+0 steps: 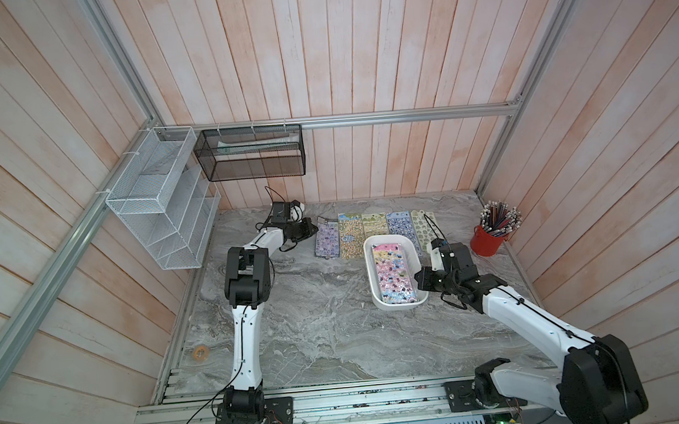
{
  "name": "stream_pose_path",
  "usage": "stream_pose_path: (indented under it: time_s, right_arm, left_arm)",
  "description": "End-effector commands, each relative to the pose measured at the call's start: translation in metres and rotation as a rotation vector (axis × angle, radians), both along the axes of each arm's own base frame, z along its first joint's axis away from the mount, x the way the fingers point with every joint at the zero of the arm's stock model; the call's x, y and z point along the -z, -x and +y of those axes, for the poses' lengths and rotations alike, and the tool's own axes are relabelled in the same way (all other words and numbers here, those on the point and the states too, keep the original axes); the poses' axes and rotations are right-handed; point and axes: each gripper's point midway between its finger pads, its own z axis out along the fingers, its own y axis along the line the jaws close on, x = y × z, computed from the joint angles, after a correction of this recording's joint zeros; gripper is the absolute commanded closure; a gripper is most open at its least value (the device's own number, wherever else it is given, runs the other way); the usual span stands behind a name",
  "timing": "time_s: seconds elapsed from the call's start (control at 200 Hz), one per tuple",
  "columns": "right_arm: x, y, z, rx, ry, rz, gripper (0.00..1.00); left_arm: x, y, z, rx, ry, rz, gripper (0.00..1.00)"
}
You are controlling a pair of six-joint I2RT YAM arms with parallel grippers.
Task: Take the stickers out of the storage box
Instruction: Place the sticker at the center of the board, then pick up the sticker from the storage box.
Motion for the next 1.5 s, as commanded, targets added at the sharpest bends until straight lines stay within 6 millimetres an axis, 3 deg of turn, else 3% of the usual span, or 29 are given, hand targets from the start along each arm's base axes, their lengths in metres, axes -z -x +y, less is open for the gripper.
stream_pose_path:
  time_s: [0.0, 0.195, 0.39, 0.55, 0.675, 0.85, 1.075, 1.29, 1.495]
  right_arm:
    - [-0.014, -0.007, 0.006, -0.020, -0.032, -0.037, 1.00]
    - [-0.007, -0.005, 0.016, -0.033, -0.020, -0.024, 1.00]
    - [0.003, -0.005, 0.035, -0.055, -0.016, -0.011, 1.00]
    - [0.012, -0.008, 0.056, -0.078, -0.011, -0.010, 1.00]
    - [0.023, -0.011, 0.070, -0.088, 0.001, -0.001, 1.00]
    - [0.038, -0.015, 0.079, -0.069, 0.009, 0.004, 1.00]
    - [0.048, -0.014, 0.081, -0.051, 0.004, -0.001, 1.00]
    - [0.054, -0.011, 0.084, -0.057, 0.002, 0.005, 1.00]
    - [0.058, -0.008, 0.085, -0.058, 0.000, 0.007, 1.00]
  left_arm:
    - [0.001, -0.008, 0.009, -0.026, -0.034, -0.009, 0.69]
    - [-0.038, -0.011, 0.019, -0.063, -0.073, -0.076, 0.51]
    - [-0.119, 0.001, 0.034, -0.156, -0.085, -0.191, 0.50]
    - [-0.169, 0.041, 0.034, -0.207, -0.044, -0.241, 0.51]
    - [-0.182, 0.081, 0.020, -0.213, -0.074, -0.229, 0.54]
    - [-0.176, 0.144, -0.019, -0.162, -0.163, -0.227, 0.58]
    - [-0.144, 0.203, -0.065, -0.075, -0.256, -0.176, 0.63]
    - [-0.106, 0.236, -0.113, 0.024, -0.288, -0.116, 0.62]
    - [-0.069, 0.248, -0.125, 0.031, -0.344, -0.047, 0.56]
